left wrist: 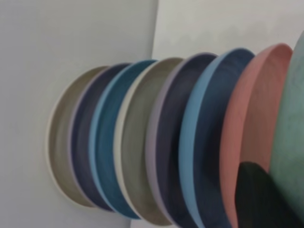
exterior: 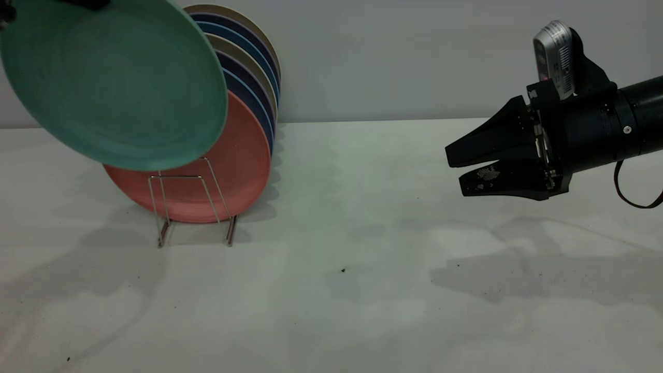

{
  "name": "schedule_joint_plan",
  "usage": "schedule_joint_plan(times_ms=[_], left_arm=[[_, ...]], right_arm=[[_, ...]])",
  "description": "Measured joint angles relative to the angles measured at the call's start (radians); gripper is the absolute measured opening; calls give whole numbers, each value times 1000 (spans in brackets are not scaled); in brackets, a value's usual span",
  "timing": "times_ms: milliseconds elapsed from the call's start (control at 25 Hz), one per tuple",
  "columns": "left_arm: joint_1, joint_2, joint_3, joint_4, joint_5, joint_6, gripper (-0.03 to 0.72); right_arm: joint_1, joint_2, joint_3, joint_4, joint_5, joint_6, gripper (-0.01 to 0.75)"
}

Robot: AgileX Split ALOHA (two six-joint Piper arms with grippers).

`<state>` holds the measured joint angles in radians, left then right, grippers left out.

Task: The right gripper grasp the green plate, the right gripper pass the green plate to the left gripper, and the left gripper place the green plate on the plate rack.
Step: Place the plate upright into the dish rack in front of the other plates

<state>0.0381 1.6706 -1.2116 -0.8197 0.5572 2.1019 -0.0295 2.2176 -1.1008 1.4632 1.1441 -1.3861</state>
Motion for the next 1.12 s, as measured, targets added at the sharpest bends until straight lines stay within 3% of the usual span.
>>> schedule_joint_plan(times_ms=[480, 1120], left_arm=[[-83, 21, -2, 2, -110, 0, 79], [-85, 106, -2, 2, -134, 0, 79]], right_arm=[[0, 0, 0, -5, 0, 0, 552], [0, 0, 0, -22, 0, 0, 552]])
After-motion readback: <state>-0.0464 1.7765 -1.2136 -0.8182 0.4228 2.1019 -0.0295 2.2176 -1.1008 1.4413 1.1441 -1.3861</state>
